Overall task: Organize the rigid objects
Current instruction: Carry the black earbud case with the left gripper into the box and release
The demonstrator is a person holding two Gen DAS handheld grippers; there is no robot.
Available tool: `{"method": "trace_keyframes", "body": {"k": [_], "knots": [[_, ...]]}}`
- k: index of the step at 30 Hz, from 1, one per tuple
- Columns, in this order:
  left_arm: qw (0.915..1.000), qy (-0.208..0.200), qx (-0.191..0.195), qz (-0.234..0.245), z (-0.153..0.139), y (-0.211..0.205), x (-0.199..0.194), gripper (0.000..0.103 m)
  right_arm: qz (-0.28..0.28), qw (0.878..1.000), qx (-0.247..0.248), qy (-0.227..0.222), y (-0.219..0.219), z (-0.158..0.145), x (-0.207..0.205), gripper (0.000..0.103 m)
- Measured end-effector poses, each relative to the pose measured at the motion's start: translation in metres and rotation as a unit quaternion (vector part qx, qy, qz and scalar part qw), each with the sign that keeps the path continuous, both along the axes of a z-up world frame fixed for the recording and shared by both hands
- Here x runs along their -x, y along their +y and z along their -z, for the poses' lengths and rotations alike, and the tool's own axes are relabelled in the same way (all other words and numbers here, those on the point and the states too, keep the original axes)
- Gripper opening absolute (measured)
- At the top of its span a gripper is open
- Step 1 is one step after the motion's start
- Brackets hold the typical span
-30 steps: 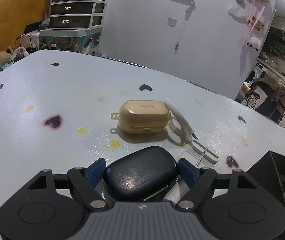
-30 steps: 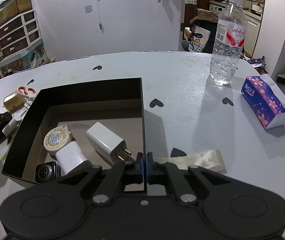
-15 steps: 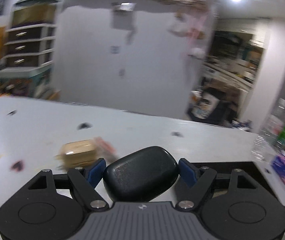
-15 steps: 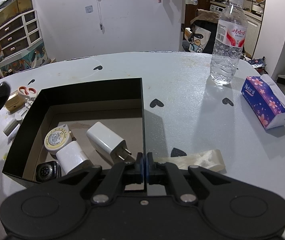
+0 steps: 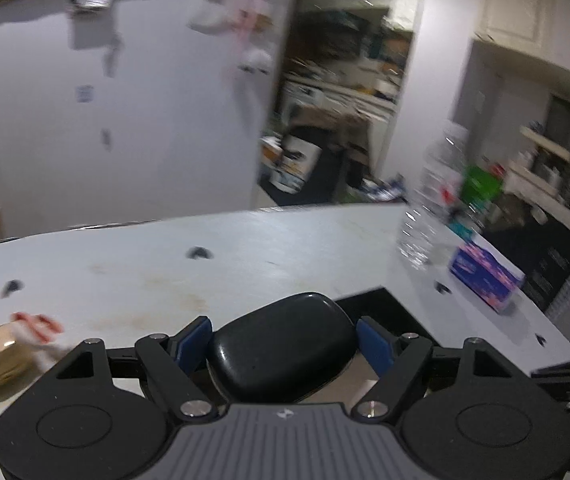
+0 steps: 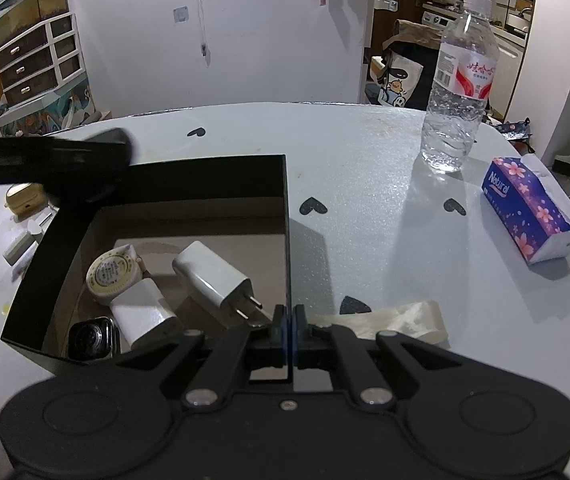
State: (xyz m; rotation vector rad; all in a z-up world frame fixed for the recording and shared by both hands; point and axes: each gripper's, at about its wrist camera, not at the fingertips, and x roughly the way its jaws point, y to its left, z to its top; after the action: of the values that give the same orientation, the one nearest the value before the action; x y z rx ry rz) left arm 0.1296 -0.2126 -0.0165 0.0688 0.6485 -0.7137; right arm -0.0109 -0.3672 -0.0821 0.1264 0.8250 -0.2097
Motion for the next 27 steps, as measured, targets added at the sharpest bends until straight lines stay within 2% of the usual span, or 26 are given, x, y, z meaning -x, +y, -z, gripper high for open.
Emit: {"method": "trace_keyframes", "body": {"k": [6, 12, 16, 18, 19, 20, 21, 27], "knots": [[0.9975, 0.035, -0.023, 0.057, 0.016, -0.045, -0.011, 0.079, -0.001, 1.0, 0.0, 0.001, -0.001, 0.0, 0.0, 0.003], [0.9955, 0.029, -0.04, 0.081, 0.032, -0.075, -0.013, 0.079, -0.002, 1.0, -0.004, 0.0, -0.002, 0.0, 0.001, 0.003], [0.9947, 0.04, -0.048, 0.082, 0.041, -0.082, -0.018, 0.08, -0.003, 1.0, -0.006, -0.001, -0.003, 0.0, 0.001, 0.003], [0.9942, 0.058, -0.044, 0.079, 0.046, -0.081, -0.023, 0.08, -0.004, 1.0, -0.006, -0.001, -0.003, 0.001, 0.002, 0.003], [0.9941, 0.067, -0.041, 0.075, 0.047, -0.08, -0.026, 0.083, -0.004, 1.0, -0.006, -0.001, -0.003, 0.001, 0.002, 0.003], [0.9935, 0.079, -0.036, 0.074, 0.048, -0.078, -0.028, 0.093, -0.004, 1.0, -0.006, -0.001, -0.003, 0.001, 0.002, 0.003], [0.9933, 0.087, -0.029, 0.07, 0.049, -0.075, -0.03, 0.096, -0.004, 1.0, -0.006, -0.001, -0.003, 0.001, 0.002, 0.003], [0.9948, 0.08, -0.03, 0.056, 0.04, -0.063, -0.025, 0.098, -0.003, 1.0, -0.008, -0.001, -0.004, 0.001, 0.001, 0.003]]}}
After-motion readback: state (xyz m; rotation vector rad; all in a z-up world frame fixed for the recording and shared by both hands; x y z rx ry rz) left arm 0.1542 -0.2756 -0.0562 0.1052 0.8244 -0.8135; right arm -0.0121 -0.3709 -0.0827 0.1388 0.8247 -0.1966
